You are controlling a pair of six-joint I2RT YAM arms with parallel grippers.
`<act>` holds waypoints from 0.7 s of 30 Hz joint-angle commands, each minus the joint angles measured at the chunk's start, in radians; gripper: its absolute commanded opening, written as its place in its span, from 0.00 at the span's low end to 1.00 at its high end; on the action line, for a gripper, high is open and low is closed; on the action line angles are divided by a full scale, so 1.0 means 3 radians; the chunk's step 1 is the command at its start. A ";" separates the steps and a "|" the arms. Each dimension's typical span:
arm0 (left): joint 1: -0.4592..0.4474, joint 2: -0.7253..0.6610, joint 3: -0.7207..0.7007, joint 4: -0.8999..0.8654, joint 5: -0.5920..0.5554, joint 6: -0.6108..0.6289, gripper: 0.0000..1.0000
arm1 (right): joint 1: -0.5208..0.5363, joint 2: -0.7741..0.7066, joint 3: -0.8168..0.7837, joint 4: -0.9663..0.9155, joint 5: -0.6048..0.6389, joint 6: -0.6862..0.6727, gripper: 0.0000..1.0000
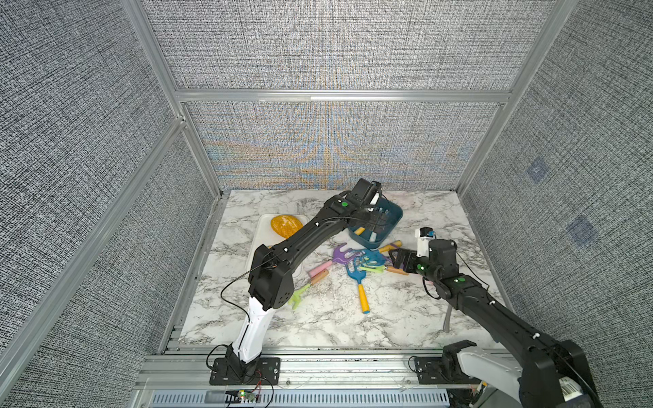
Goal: Put the rake into the storage box
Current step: Pick up the rake at the center of the board.
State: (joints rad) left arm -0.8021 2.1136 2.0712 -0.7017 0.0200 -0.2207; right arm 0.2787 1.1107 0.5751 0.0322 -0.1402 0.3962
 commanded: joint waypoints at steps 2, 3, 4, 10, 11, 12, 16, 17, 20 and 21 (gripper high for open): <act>0.0000 -0.0388 -0.0635 0.0291 -0.0192 -0.0117 0.99 | 0.0168 0.0125 0.0105 -0.0014 -0.0042 -0.0115 0.98; -0.0001 -0.0520 -0.0782 0.0342 -0.0250 -0.0140 0.99 | 0.0214 0.0150 0.0140 -0.0061 -0.0035 -0.0131 0.97; 0.0000 -0.0622 -0.0916 0.0382 -0.0315 -0.0164 0.99 | 0.0271 0.0180 0.0194 -0.0119 -0.0010 -0.0155 0.96; 0.0004 -0.1195 -0.1803 0.0638 -0.0611 -0.0239 0.99 | 0.0684 0.0304 0.0371 -0.0513 0.0330 -0.0200 0.85; 0.0004 -0.1292 -0.1968 0.0692 -0.0678 -0.0254 0.99 | 0.0740 0.0319 0.0353 -0.0552 0.0362 -0.0174 0.84; 0.0008 -0.1374 -0.2111 0.0744 -0.0729 -0.0272 0.99 | 0.0787 0.0339 0.0342 -0.0586 0.0390 -0.0152 0.83; 0.0029 -0.1639 -0.2676 0.0963 -0.0906 -0.0313 0.99 | 0.1020 0.0452 0.0347 -0.0723 0.0480 -0.0062 0.78; 0.0042 -0.1699 -0.2806 0.1023 -0.0951 -0.0321 0.99 | 0.1095 0.0487 0.0365 -0.0751 0.0496 -0.0030 0.78; 0.0087 -0.1867 -0.3146 0.1201 -0.1061 -0.0323 0.99 | 0.1339 0.0597 0.0427 -0.0830 0.0520 0.0065 0.77; 0.0105 -0.1915 -0.3241 0.1254 -0.1096 -0.0328 0.99 | 0.1418 0.0626 0.0451 -0.0869 0.0549 0.0099 0.77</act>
State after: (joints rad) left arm -0.7803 1.5703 1.1465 -0.4122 -0.2466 -0.3080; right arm 0.6647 1.2842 0.6903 -0.1883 -0.0071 0.3893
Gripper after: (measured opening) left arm 0.989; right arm 0.767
